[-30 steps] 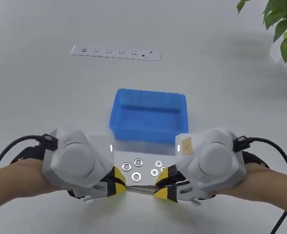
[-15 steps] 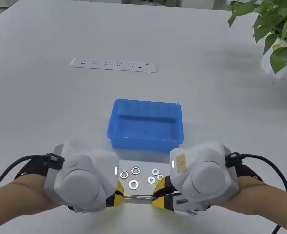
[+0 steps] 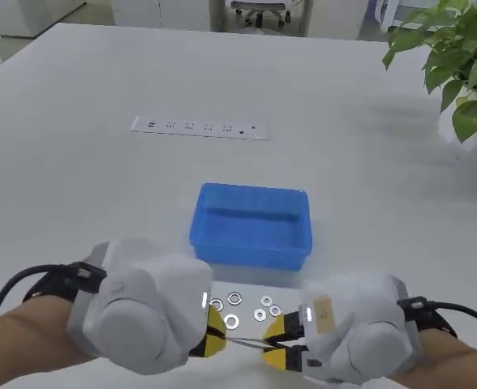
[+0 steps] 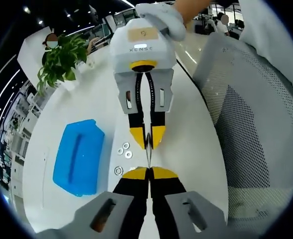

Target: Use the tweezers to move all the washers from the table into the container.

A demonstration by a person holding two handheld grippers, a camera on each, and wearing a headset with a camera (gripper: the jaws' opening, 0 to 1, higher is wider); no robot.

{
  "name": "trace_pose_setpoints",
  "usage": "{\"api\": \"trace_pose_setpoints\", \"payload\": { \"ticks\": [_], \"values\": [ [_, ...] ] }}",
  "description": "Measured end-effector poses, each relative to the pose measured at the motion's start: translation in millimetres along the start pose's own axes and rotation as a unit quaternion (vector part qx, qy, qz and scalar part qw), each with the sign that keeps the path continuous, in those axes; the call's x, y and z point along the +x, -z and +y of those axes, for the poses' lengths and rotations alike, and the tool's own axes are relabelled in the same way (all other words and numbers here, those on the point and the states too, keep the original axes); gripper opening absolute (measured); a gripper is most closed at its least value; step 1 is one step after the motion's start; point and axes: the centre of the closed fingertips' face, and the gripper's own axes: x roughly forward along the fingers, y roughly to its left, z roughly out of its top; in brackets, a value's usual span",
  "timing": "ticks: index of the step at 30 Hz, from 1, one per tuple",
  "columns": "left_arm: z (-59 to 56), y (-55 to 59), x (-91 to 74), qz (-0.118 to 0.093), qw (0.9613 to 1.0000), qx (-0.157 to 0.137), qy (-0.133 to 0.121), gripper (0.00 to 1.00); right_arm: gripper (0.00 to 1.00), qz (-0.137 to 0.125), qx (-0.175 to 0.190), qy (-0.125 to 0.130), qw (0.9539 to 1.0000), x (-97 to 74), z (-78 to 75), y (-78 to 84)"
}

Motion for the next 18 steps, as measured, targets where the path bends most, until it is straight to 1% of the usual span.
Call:
{"api": "trace_pose_setpoints", "payload": {
  "ticks": [1,3,4,5,8,9,12,15,17,18],
  "values": [
    [-0.1,-1.1,-0.3,-0.002,1.0000,-0.001,0.000,0.04,0.08,-0.007,0.002,0.005,1.0000,-1.5,0.0,0.1],
    [0.6,-6.0,-1.4,-0.010,0.9999,-0.006,-0.002,0.04,0.08,-0.018,0.009,0.011,0.9997,-3.1,-0.6,-0.5],
    [0.5,-9.2,-2.5,-0.013,0.9999,-0.007,-0.003,0.04,0.08,-0.027,0.019,0.014,0.9994,-4.0,-0.8,-1.3],
    [1.1,-12.4,-3.5,-0.016,0.9998,-0.006,-0.005,0.04,0.08,-0.032,0.020,0.016,0.9992,-5.1,-1.0,-1.7],
    [1.5,-24.9,-7.5,-0.031,0.9995,-0.006,-0.006,0.04,0.08,-0.054,0.027,0.023,0.9979,-8.7,-0.9,-4.9],
    [1.8,-30.0,-8.5,-0.036,0.9993,-0.004,-0.007,0.04,0.08,-0.058,0.031,0.024,0.9975,-9.5,-1.1,-5.6],
    [2.5,-39.2,-8.8,-0.049,0.9988,-0.002,-0.007,0.04,0.08,-0.068,0.030,0.029,0.9969,-11.2,-1.1,-6.1],
    [2.5,-51.1,-6.7,-0.075,0.9971,-0.008,-0.003,0.04,0.08,-0.079,0.034,0.030,0.9959,-15.4,-0.6,-4.5],
    [3.1,-63.5,-3.4,-0.096,0.9954,-0.010,-0.003,0.04,0.08,-0.085,0.036,0.032,0.9952,-18.8,-0.5,-2.9],
    [3.2,-67.1,-2.0,-0.102,0.9948,-0.009,-0.003,0.04,0.08,-0.086,0.036,0.032,0.9951,-19.7,-0.2,-2.4]
  ]
}}
